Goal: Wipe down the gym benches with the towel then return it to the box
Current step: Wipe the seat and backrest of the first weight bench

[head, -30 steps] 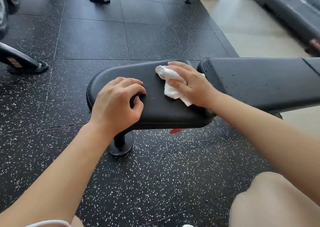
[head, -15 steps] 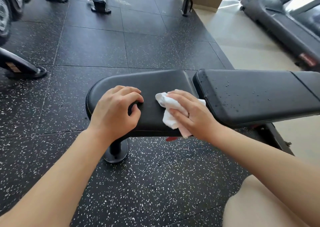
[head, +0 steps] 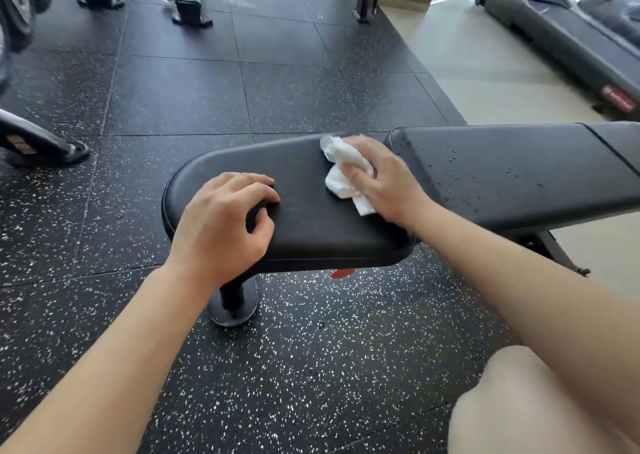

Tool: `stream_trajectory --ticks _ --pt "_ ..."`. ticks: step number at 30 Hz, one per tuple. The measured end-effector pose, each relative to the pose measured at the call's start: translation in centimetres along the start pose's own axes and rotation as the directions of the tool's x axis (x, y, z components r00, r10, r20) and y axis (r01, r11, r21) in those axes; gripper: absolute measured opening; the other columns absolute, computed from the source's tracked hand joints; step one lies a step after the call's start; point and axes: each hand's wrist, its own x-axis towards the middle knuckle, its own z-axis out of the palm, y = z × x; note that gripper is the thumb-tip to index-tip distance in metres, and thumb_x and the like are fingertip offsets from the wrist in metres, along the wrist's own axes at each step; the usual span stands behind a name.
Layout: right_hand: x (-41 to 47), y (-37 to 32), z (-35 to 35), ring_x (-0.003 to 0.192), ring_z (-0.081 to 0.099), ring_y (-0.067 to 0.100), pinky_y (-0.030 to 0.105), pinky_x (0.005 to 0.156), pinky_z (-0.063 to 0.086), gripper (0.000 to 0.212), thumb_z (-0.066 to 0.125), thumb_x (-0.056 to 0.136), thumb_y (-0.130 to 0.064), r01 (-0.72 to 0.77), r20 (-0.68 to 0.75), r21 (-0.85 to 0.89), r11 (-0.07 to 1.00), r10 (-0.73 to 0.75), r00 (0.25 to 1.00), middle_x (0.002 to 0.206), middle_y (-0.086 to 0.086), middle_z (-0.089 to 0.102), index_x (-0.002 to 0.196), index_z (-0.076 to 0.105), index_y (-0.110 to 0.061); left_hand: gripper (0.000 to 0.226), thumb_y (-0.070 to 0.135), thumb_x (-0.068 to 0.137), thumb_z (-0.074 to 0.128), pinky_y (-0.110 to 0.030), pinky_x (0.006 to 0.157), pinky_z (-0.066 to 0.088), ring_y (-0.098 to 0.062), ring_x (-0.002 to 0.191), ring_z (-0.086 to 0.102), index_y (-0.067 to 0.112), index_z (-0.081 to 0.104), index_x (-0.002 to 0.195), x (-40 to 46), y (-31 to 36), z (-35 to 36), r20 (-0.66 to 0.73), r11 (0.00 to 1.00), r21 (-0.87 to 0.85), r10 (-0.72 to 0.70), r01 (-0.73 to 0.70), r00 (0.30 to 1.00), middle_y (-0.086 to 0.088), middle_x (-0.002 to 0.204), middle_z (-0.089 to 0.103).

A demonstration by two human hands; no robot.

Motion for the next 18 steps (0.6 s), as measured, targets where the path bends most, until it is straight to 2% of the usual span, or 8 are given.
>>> stream_trajectory --ticks 3,6,9,14,18 --pt "-5.3 0.2 -0.6 0.148 0.041 0.011 0.035 0.125 0.031 0.040 0.061 0.106 -0.026 0.001 0.061 0.011 1.000 -0.001 0.998 0.148 -0.003 0.057 0.143 0.059 -0.013 0.022 0.012 0.085 0.064 -0.034 0.104 0.048 -0.021 0.115 0.064 0.018 0.076 0.102 0.0 0.0 0.1 -0.010 1.000 0.002 0.003 -0.003 1.000 0.005 0.121 0.073" --pt "-7.1 1.3 -0.6 0.153 0.034 0.009 0.034 0.126 0.027 0.040 0.061 0.106 -0.028 0.005 0.075 0.046 0.999 -0.008 0.997 0.153 -0.007 0.052 0.145 0.059 -0.017 0.021 0.016 0.085 0.061 -0.035 0.102 0.049 -0.020 0.114 0.064 0.019 0.076 0.100 0.2 0.0 0.4 -0.034 1.000 0.020 0.002 -0.001 0.999 0.007 0.120 0.073" --pt "-4.3 2.1 -0.3 0.147 0.042 0.008 0.036 0.124 0.032 0.038 0.063 0.105 -0.027 0.004 0.045 0.069 0.998 -0.007 0.999 0.148 -0.005 0.057 0.142 0.061 -0.016 0.020 0.020 0.085 0.060 -0.033 0.097 0.050 -0.016 0.113 0.064 0.023 0.074 0.098 0.2 0.1 0.7 -0.058 0.999 0.039 -0.001 0.003 0.998 0.011 0.119 0.073" --pt "4.5 2.1 0.5 0.120 0.061 0.012 0.040 0.110 0.045 0.023 0.062 0.104 -0.024 -0.108 -0.059 0.110 0.988 0.114 0.992 0.125 -0.007 0.066 0.126 0.068 -0.019 0.020 0.023 0.085 0.060 -0.031 0.097 0.051 -0.014 0.113 0.064 0.026 0.074 0.098 0.2 0.2 0.8 -0.077 0.998 0.055 -0.010 0.014 0.997 0.015 0.119 0.072" --pt "7.2 1.3 1.3 0.126 0.055 0.022 0.041 0.113 0.039 0.022 0.060 0.104 -0.020 -0.106 -0.073 0.009 0.994 0.106 0.992 0.131 0.005 0.061 0.121 0.071 -0.011 0.020 0.021 0.084 0.060 -0.031 0.096 0.052 -0.013 0.112 0.065 0.026 0.075 0.097 0.1 0.5 0.5 -0.075 0.998 0.051 -0.023 0.027 0.997 0.015 0.118 0.073"
